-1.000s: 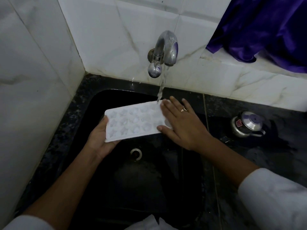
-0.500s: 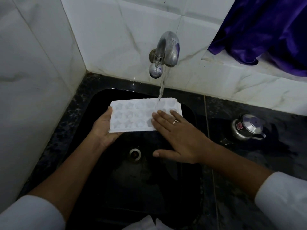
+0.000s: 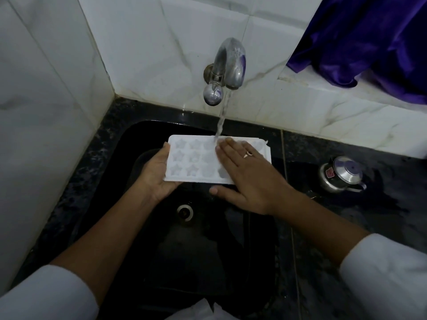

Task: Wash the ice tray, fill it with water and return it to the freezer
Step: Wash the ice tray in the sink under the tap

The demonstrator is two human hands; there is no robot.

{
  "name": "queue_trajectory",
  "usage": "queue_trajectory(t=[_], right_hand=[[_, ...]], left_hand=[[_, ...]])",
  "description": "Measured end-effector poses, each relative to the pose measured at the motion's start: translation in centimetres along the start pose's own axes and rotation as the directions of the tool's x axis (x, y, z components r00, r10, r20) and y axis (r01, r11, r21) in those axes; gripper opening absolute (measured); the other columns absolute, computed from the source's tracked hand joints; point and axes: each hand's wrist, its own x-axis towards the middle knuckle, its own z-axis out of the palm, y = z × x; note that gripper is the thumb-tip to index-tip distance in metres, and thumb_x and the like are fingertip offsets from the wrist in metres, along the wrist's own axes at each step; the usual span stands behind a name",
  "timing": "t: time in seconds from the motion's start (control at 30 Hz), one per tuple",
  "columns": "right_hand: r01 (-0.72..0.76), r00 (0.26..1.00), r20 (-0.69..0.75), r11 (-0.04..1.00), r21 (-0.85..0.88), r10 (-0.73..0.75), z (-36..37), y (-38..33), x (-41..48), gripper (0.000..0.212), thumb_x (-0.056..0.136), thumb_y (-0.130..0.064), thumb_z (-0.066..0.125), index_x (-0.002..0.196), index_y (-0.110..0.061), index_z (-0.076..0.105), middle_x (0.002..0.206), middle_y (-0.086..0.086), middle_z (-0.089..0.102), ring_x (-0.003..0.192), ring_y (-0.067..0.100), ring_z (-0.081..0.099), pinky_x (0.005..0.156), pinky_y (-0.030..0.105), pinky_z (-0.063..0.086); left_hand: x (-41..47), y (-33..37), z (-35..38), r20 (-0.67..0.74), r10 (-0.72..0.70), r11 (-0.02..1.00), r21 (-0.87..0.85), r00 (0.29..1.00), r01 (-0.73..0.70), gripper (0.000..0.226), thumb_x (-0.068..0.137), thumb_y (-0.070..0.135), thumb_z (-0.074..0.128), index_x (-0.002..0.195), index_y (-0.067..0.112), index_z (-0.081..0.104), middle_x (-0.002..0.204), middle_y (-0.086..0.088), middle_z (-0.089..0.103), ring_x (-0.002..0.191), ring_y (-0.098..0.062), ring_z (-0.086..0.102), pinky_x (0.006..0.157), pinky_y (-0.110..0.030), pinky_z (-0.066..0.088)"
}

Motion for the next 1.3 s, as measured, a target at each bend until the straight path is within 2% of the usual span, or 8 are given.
queue_trajectory(t=[0.13, 0.27, 0.43, 0.57, 0.73, 0.93, 1.2, 1.3], right_hand=[[0.173, 0.981, 0.084, 0.985, 0.008, -0.173, 1.1, -1.6, -1.3, 0.097, 0.099, -0.079, 0.021, 0.165, -0.009, 0.009, 0.172, 0.011, 0.005, 0.16, 0.022, -0.002, 0.13, 0.043, 0.003], [-0.014, 1.0, 0.01, 1.0, 0.002, 0.014, -0.1, 0.2, 0.5, 0.103, 0.093, -0.083, 0.005, 0.165, -0.009, 0.015, 0.172, 0.012, 0.009, 0.16, 0.023, 0.002, 0.13, 0.046, 0.005], [0.152, 0.984, 0.087, 0.988, 0.007, -0.153, 0.6, -2.0, -1.0, 0.102, 0.096, -0.082, 0.021, 0.165, -0.008, 0.009, 0.172, 0.012, 0.004, 0.16, 0.022, -0.001, 0.13, 0.045, 0.002], [-0.007, 1.0, 0.012, 1.0, -0.024, 0.007, -0.1, 0.1, 0.8, 0.102, 0.095, -0.082, 0.015, 0.164, -0.007, 0.015, 0.172, 0.014, 0.012, 0.16, 0.024, 0.006, 0.13, 0.046, 0.004], [0.163, 0.983, 0.092, 0.986, -0.033, -0.16, 0.5, -2.1, -0.3, 0.105, 0.094, -0.085, 0.022, 0.164, -0.007, 0.013, 0.171, 0.013, 0.006, 0.16, 0.023, 0.0, 0.13, 0.046, 0.003], [0.052, 0.998, 0.044, 0.998, -0.047, -0.05, -0.1, -0.8, 1.2, 0.105, 0.094, -0.085, 0.018, 0.164, -0.006, 0.016, 0.172, 0.014, 0.013, 0.16, 0.026, 0.007, 0.129, 0.048, 0.005], [0.058, 0.998, 0.018, 0.997, -0.056, -0.057, 0.2, -0.8, 2.0, 0.097, 0.098, -0.079, 0.025, 0.163, -0.007, 0.021, 0.17, 0.015, 0.019, 0.159, 0.027, 0.01, 0.13, 0.048, 0.005], [0.165, 0.984, 0.068, 0.986, 0.0, -0.164, 0.9, -2.9, 0.7, 0.1, 0.097, -0.08, 0.026, 0.163, -0.006, 0.021, 0.17, 0.016, 0.017, 0.16, 0.027, 0.008, 0.13, 0.048, 0.006]], left_hand=[[0.4, 0.0, 0.3, -0.023, -0.007, 1.0, -0.028, 1.0, 0.006, 0.056, 0.109, 0.049, 0.042, 0.137, 0.005, 0.063, 0.131, -0.025, 0.07, 0.121, -0.043, 0.067, 0.092, -0.059, 0.055], [0.3, -1.2, 1.4, 0.018, -0.019, 1.0, -0.011, 1.0, 0.019, 0.053, 0.11, 0.046, 0.042, 0.136, 0.005, 0.063, 0.133, -0.025, 0.07, 0.122, -0.042, 0.067, 0.104, -0.06, 0.052], [0.2, -1.0, 1.8, 0.008, -0.019, 1.0, -0.021, 1.0, 0.019, 0.054, 0.111, 0.046, 0.041, 0.133, 0.004, 0.065, 0.127, -0.026, 0.072, 0.113, -0.039, 0.071, 0.091, -0.054, 0.057], [0.0, -2.3, 2.1, 0.071, -0.066, 0.997, -0.044, 0.995, 0.069, 0.057, 0.109, 0.048, 0.044, 0.142, 0.003, 0.06, 0.136, -0.026, 0.067, 0.127, -0.044, 0.064, 0.107, -0.062, 0.049], [0.4, -2.4, 2.6, 0.066, -0.073, 0.995, -0.062, 0.995, 0.077, 0.063, 0.11, 0.051, 0.038, 0.142, 0.001, 0.06, 0.132, -0.027, 0.069, 0.124, -0.04, 0.066, 0.101, -0.055, 0.052], [0.2, -3.3, 3.5, 0.138, -0.075, 0.995, -0.054, 0.988, 0.083, 0.063, 0.109, 0.049, 0.043, 0.147, 0.001, 0.055, 0.142, -0.024, 0.063, 0.134, -0.039, 0.06, 0.115, -0.055, 0.045], [-0.5, -4.0, 4.9, 0.138, -0.096, 0.995, -0.013, 0.986, 0.099, 0.052, 0.111, 0.046, 0.04, 0.121, 0.007, 0.071, 0.103, -0.016, 0.08, 0.087, -0.026, 0.08, 0.087, -0.045, 0.06], [-0.5, -3.7, 4.6, 0.137, -0.126, 0.992, -0.013, 0.982, 0.129, 0.064, 0.11, 0.053, 0.037, 0.13, 0.001, 0.066, 0.112, -0.021, 0.078, 0.097, -0.031, 0.078, 0.091, -0.045, 0.058]])
